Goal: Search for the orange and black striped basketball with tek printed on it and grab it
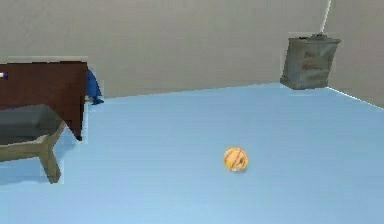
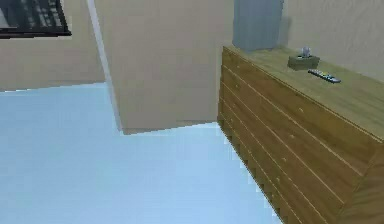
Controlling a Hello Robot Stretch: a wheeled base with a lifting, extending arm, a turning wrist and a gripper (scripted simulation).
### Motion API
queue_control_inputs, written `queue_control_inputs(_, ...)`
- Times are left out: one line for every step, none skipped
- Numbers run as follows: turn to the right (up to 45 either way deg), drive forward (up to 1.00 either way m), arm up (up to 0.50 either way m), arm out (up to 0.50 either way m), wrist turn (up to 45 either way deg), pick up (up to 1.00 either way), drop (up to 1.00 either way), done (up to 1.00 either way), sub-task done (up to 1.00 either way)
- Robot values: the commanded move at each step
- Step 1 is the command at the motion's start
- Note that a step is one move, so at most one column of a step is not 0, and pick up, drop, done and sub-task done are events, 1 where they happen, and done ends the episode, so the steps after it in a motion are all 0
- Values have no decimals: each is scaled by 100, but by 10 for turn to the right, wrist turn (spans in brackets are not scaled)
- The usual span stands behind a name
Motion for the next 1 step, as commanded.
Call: queue_control_inputs(0, 85, 0, 0, 0, 0, 0, 0, 0)
